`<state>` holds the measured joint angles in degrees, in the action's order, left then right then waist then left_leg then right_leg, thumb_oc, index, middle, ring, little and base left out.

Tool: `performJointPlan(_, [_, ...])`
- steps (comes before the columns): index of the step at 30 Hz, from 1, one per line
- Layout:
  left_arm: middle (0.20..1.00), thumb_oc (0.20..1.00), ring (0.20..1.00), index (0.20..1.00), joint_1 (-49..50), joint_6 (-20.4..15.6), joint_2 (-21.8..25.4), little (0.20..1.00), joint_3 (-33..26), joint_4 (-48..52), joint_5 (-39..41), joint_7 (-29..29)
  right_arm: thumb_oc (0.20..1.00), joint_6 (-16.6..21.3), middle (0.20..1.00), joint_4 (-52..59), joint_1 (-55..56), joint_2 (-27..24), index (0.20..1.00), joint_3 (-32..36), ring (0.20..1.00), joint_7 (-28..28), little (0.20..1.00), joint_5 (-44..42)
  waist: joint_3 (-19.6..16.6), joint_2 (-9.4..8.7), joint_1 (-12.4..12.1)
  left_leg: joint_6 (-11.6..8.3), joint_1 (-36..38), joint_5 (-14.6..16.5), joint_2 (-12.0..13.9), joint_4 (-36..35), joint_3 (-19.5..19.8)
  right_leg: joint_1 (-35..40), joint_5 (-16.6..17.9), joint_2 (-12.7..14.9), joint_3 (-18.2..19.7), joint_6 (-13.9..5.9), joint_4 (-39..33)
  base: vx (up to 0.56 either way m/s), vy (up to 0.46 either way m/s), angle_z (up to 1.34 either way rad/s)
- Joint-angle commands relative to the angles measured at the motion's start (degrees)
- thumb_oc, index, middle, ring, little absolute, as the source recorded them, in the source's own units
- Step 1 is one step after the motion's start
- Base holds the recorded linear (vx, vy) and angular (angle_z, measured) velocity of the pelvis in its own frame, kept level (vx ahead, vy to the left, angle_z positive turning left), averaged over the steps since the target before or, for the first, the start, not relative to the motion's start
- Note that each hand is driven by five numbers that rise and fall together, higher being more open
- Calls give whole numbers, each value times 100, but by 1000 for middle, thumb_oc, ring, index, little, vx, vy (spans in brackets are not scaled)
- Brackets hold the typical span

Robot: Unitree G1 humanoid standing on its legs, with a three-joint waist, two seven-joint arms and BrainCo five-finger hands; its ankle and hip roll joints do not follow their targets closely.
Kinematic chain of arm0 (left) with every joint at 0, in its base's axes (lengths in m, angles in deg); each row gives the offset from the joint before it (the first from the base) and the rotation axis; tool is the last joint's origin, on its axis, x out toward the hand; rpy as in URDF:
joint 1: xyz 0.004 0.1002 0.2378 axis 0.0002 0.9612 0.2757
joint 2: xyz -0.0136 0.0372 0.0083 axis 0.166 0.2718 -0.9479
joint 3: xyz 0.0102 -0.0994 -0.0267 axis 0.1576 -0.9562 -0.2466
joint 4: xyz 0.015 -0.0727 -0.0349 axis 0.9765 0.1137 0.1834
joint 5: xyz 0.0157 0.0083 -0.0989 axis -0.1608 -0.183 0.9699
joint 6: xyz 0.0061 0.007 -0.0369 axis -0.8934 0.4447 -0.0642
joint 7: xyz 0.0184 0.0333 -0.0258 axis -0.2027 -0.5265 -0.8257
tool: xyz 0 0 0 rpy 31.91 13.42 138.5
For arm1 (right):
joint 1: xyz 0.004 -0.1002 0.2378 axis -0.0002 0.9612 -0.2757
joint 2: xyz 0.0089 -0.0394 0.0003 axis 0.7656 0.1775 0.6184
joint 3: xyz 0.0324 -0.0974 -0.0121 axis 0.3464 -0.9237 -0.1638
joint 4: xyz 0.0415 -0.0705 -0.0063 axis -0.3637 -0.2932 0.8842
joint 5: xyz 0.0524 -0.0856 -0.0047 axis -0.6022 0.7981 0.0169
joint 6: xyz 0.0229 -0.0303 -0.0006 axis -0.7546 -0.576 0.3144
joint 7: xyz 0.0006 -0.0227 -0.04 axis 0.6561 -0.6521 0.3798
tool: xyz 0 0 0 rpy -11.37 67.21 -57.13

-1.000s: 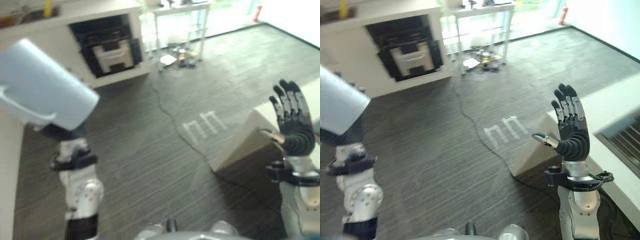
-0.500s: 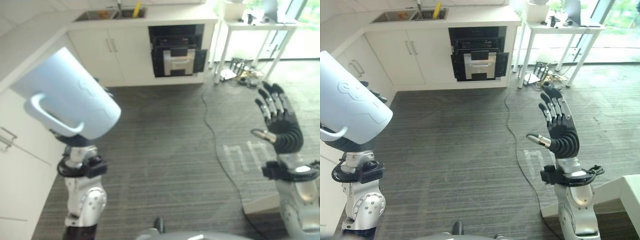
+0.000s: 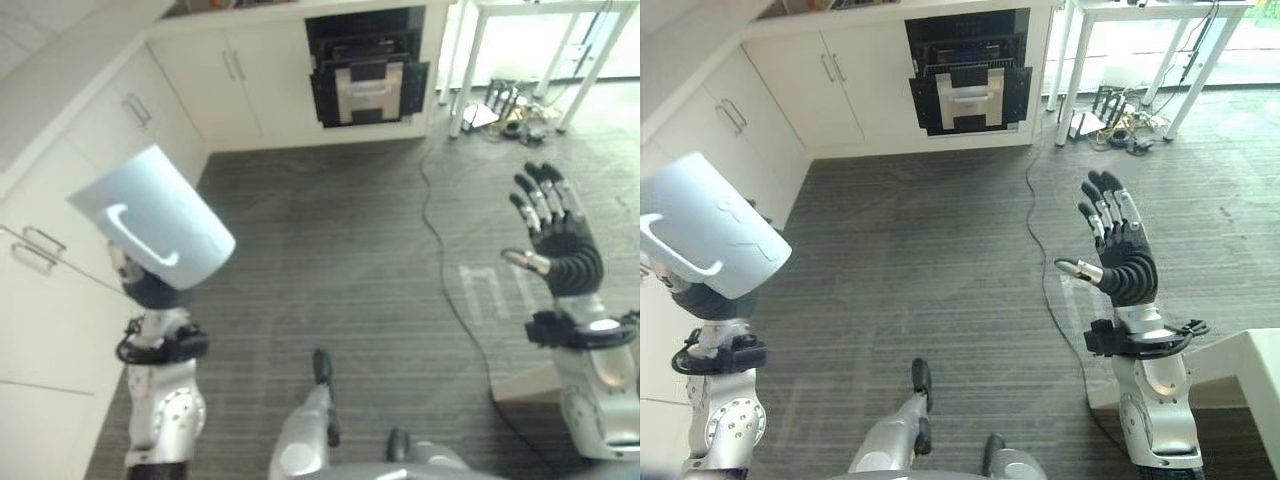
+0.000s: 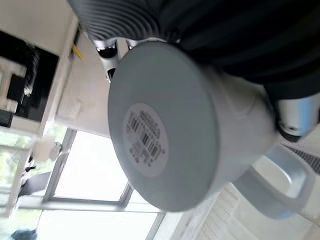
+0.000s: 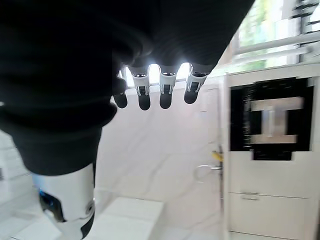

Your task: Place the dishes in the dishwasher.

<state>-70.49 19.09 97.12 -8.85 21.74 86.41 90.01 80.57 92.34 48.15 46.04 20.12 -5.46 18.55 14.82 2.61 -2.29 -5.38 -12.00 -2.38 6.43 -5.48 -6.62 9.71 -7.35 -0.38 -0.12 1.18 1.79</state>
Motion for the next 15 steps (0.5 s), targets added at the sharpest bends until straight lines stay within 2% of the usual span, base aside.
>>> performJointPlan(1, [200, 200, 200, 200, -56, -731, 495, 200, -66, 736, -425, -578, 1000, 215, 1000, 681, 8, 63, 1000, 252, 1000, 307, 1000, -372, -323, -162, -60, 6, 337, -618, -121, 170, -34, 721, -523, 77, -377, -475, -58, 530, 396, -95])
performJointPlan(2, [200, 200, 200, 200, -111, -683, 522, 200, -132, 733, -437, -588, 1000, 215, 1000, 776, 102, 111, 1000, 305, 1000, 352, 1000, -456, -431, -238, -89, 150, 389, -508, -240, 200, -37, 824, -684, 155, -345, -564, 140, 482, 347, -98])
performJointPlan(5, [200, 200, 200, 200, -242, -612, 579, 200, -93, 750, -638, -555, 1000, 307, 1000, 803, 116, 270, 1000, 230, 1000, 140, 1000, -321, -568, -375, -185, 353, 498, -384, -429, 193, 61, 693, -652, 303, -509, -730, 639, 249, 133, -35])
performJointPlan(6, [200, 200, 200, 200, -296, -582, 597, 200, -65, 764, -716, -583, 1000, 321, 1000, 775, 71, 332, 1000, 184, 1000, 43, 1000, -263, -597, -414, -209, 423, 554, -338, -502, 184, 124, 568, -515, 350, -548, -800, 939, 256, 139, 21])
performJointPlan(7, [200, 200, 200, 200, -384, -522, 629, 200, -40, 765, -809, -594, 1000, 324, 1000, 743, 11, 409, 1000, 118, 1000, -121, 1000, -146, -659, -472, -257, 562, 632, -256, -680, 162, 219, 410, -170, 384, -585, -945, 1537, 218, 125, 34])
performJointPlan(8, [200, 200, 200, 200, -413, -486, 651, 200, -30, 772, -851, -603, 1000, 317, 1000, 742, -10, 442, 1000, 86, 1000, -196, 1000, -83, -693, -498, -285, 625, 660, -224, -774, 151, 299, 337, 20, 371, -585, -1029, 1872, 231, 152, 37])
performJointPlan(9, [200, 200, 200, 200, -427, -414, 661, 200, -28, 793, -909, -580, 1000, 306, 1000, 761, -30, 515, 1000, 23, 1000, -299, 1000, 12, -742, -520, -334, 713, 738, -166, -915, 126, 452, 104, 448, 319, -551, -1208, 2467, 205, 142, 47])
performJointPlan(10, [200, 200, 200, 200, -425, -381, 678, 200, -23, 803, -969, -586, 1000, 311, 1000, 778, -27, 583, 1000, -40, 1000, -337, 1000, 62, -759, -483, -340, 776, 831, -82, -953, 118, 525, -137, 715, 243, -544, -1291, 3084, 237, 171, 52])
performJointPlan(11, [200, 200, 200, 200, -441, -354, 693, 200, -34, 779, -1029, -592, 1000, 316, 1000, 777, -21, 673, 1000, -90, 1000, -318, 1000, 109, -747, -403, -336, 816, 931, -1, -930, 131, 547, -431, 872, 255, -664, -1294, 3687, 241, 194, 43])
performJointPlan(12, [200, 200, 200, 200, -457, -393, 692, 200, -6, 744, -1150, -709, 1000, 305, 1000, 704, -97, 728, 1000, -233, 1000, -290, 1000, 176, -688, -288, -264, 824, 1126, 80, -835, 123, 459, -969, 779, 439, -869, -1167, 4106, 242, 152, 9])
performJointPlan(13, [200, 200, 200, 200, -498, -377, 721, 200, 18, 724, -1186, -875, 1000, 287, 1000, 622, -153, 713, 1000, -335, 1000, -277, 1000, 238, -640, -280, -214, 810, 1208, 118, -841, 127, 381, -1238, 537, 554, -1000, -1067, 3987, 237, 65, -20])
performJointPlan(14, [200, 200, 200, 200, -545, -331, 771, 200, 12, 686, -1068, -941, 1000, 282, 1000, 578, -170, 659, 1000, -352, 1000, -295, 1000, 261, -602, -289, -165, 779, 1262, 122, -854, 129, 359, -1322, 365, 532, -1098, -1012, 3587, 294, -101, -46])
performJointPlan(15, [200, 200, 200, 200, -648, -245, 820, 200, 8, 640, -895, -1003, 1000, 253, 1000, 545, -129, 549, 1000, -285, 1000, -252, 1000, 162, -521, -336, -75, 733, 1375, 171, -893, 155, 338, -1393, 249, 540, -1315, -942, 2709, 367, -215, -44])
